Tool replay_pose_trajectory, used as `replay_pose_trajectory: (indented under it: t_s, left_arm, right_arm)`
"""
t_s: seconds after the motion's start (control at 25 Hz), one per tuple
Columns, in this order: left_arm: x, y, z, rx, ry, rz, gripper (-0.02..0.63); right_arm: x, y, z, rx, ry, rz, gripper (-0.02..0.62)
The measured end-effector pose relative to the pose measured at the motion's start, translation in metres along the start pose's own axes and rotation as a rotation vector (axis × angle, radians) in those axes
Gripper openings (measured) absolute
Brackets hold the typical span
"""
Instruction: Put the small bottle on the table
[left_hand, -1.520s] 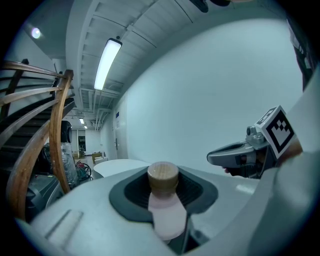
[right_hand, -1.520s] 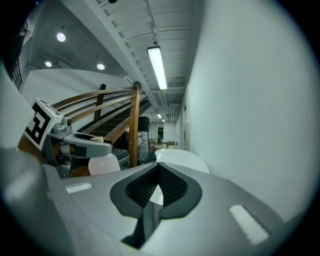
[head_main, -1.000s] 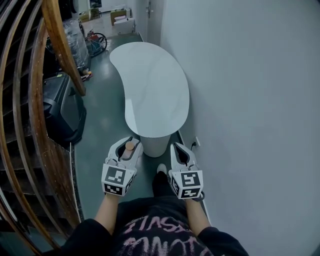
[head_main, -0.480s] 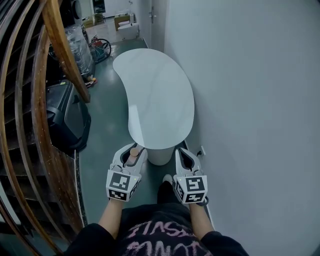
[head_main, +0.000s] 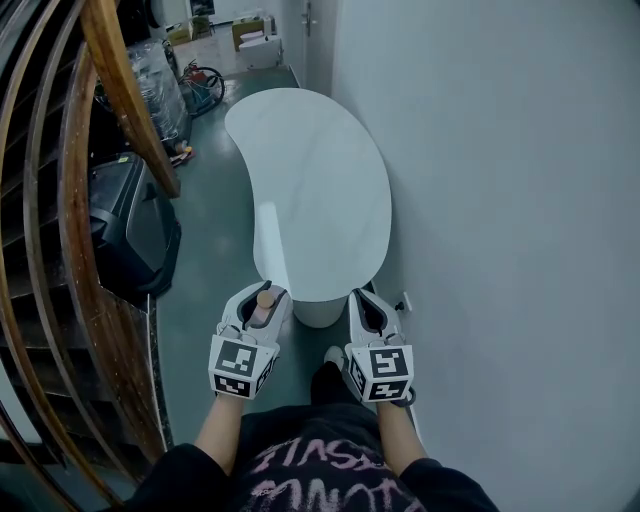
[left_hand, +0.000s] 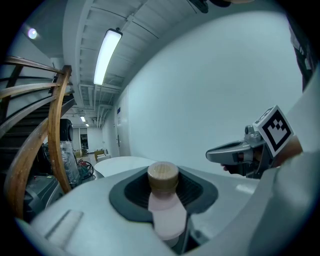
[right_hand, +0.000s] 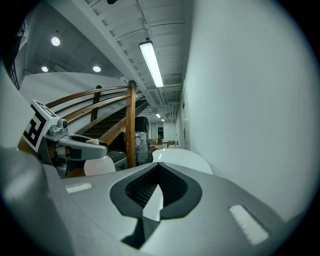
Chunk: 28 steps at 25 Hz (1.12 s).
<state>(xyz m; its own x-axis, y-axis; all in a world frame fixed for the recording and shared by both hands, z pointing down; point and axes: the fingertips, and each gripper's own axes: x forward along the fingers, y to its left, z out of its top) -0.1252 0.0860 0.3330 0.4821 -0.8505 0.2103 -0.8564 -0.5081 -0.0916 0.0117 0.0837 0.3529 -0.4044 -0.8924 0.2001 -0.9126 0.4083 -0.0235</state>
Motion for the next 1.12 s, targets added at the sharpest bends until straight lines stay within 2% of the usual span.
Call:
replay_pose_trajectory:
  t_s: [1.12]
  left_arm:
    - [0.076,0.022,-0.014,-0.038,0.059,-0.019,0.129]
  right_arm:
    - [0.062,-0.047,-0.014,0.028,0.071,-0.014,0.009]
